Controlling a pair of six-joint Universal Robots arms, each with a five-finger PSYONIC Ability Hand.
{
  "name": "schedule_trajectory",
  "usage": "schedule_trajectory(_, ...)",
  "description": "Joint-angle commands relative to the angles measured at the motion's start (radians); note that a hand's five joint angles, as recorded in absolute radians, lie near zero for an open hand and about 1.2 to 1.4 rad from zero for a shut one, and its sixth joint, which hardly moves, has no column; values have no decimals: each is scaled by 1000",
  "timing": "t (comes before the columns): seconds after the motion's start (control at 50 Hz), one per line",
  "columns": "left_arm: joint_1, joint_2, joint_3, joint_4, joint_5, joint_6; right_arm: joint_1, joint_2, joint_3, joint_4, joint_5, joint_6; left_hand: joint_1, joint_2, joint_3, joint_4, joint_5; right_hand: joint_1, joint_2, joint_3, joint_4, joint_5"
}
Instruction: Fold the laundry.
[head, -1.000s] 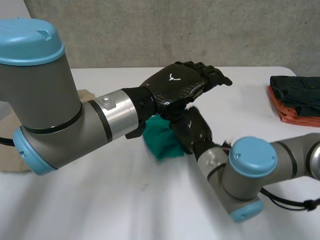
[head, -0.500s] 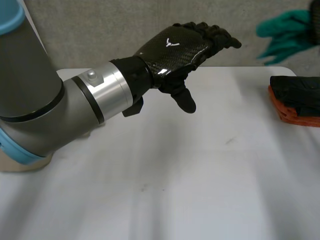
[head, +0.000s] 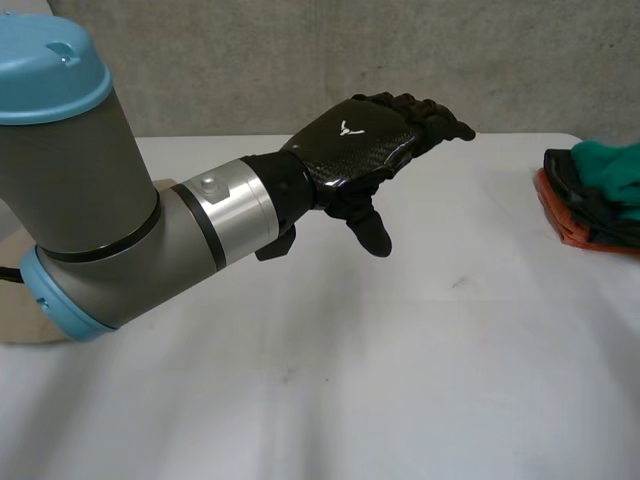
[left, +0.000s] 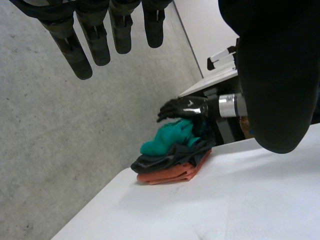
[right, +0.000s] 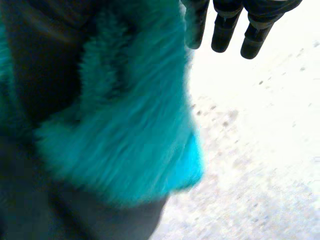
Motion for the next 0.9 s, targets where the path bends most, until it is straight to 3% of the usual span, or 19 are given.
schedule_trajectory(0.02,-4,12,-3,0,0,-1,0,-211,126,52,12,100,-10,-24,-32,-21,-37,-69,-41,-36,-41,-74)
schedule_trajectory(0.1,-15,12,-5,-2,0,-2,-4,-318,174,188,12,113,-13,-26,-35,-24,-40,-69,-41,-36,-41,-74)
schedule_trajectory(0.18,-22,12,-5,-2,-2,-2,-38,-404,158,389,123,101,-13,-26,-35,-24,-40,-69,-41,-36,-41,-74)
schedule_trajectory(0.2,-22,13,-3,0,-2,-4,-63,-427,132,465,222,64,-10,-24,-32,-21,-37,-69,-41,-36,-41,-74)
schedule_trajectory(0.26,-22,17,4,2,-8,-4,-80,-449,74,567,389,-51,-8,-21,-29,-18,-34,-69,-41,-36,-41,-74)
schedule_trajectory(0.28,-19,23,14,5,-28,-4,-78,-460,36,611,498,-159,-7,-21,-29,-18,-34,-69,-41,-36,-41,-74)
schedule_trajectory(0.34,-15,33,46,20,-92,-7,-77,-463,-18,594,620,-276,-2,-15,-24,-12,-28,-69,-41,-36,-41,-74)
schedule_trajectory(0.36,-9,39,81,32,-161,-21,-57,-470,-30,539,654,-307,-2,-15,-24,-12,-28,-69,-41,-36,-41,-74)
schedule_trajectory(0.42,8,46,135,40,-297,-58,44,-512,-18,444,645,-283,1,-12,-21,-9,-25,-69,-41,-36,-41,-74)
schedule_trajectory(0.44,34,46,165,40,-400,-71,119,-550,9,376,622,-246,4,-9,-18,-6,-22,-69,-41,-36,-41,-74)
schedule_trajectory(0.54,180,64,167,43,-626,-55,279,-699,195,204,500,-146,-10,-23,-32,-21,-37,-69,-41,-36,-41,-74)
schedule_trajectory(0.66,364,67,29,41,-660,109,486,-782,492,51,337,-110,-19,-32,-41,-30,-45,-69,-41,-36,-41,-74)
schedule_trajectory(0.76,519,-29,-106,80,-658,382,629,-766,638,75,334,-114,-23,-36,-45,-33,-49,-69,-41,-36,-41,-74)
schedule_trajectory(0.82,576,-167,-123,119,-652,491,663,-741,707,103,334,-117,-23,-36,-45,-33,-49,-69,-41,-36,-41,-74)
schedule_trajectory(0.9,599,-326,-77,135,-634,550,674,-693,758,110,334,-136,-23,-36,-45,-33,-49,-69,-41,-36,-41,-74)
